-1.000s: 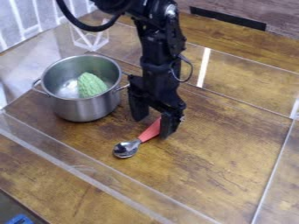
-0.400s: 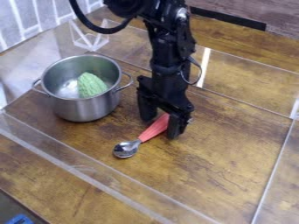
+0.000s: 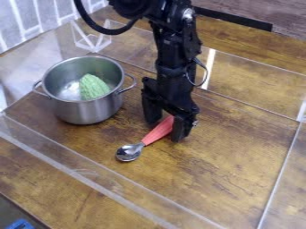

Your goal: Move the pink spoon to the right

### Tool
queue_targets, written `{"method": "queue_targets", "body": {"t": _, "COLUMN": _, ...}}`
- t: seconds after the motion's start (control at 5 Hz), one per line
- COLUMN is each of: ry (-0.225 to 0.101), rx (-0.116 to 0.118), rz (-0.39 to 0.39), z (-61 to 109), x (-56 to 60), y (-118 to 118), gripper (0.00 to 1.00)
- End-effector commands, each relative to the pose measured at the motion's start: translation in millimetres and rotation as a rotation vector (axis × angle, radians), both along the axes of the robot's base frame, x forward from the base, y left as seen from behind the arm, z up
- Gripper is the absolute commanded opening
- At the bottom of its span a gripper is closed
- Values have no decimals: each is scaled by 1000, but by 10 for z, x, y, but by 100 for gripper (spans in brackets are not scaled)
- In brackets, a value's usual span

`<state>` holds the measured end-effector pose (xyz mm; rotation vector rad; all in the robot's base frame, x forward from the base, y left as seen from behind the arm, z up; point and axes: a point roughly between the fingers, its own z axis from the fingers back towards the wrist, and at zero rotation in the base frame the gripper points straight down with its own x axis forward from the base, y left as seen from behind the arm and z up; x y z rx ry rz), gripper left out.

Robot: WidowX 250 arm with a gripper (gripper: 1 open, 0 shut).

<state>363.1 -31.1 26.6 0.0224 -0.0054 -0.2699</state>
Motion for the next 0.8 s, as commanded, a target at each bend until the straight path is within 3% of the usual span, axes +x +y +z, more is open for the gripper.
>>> {"method": "queue_targets", "body": {"t": 0.0, "ry": -58, "rx": -9, "rz": 12, "z": 188, "x": 108, "y": 41, "gripper": 100}}
{"method": "queue_targets", "body": {"t": 0.4, "ry": -55, "rx": -13, "rz": 12, "z": 211, "x": 122, "y": 57, "gripper": 100}}
{"method": "queue_targets", "body": {"t": 0.6, "ry": -54, "rx": -15, "rz": 13, "z": 203, "x": 125, "y": 66, "gripper": 0}}
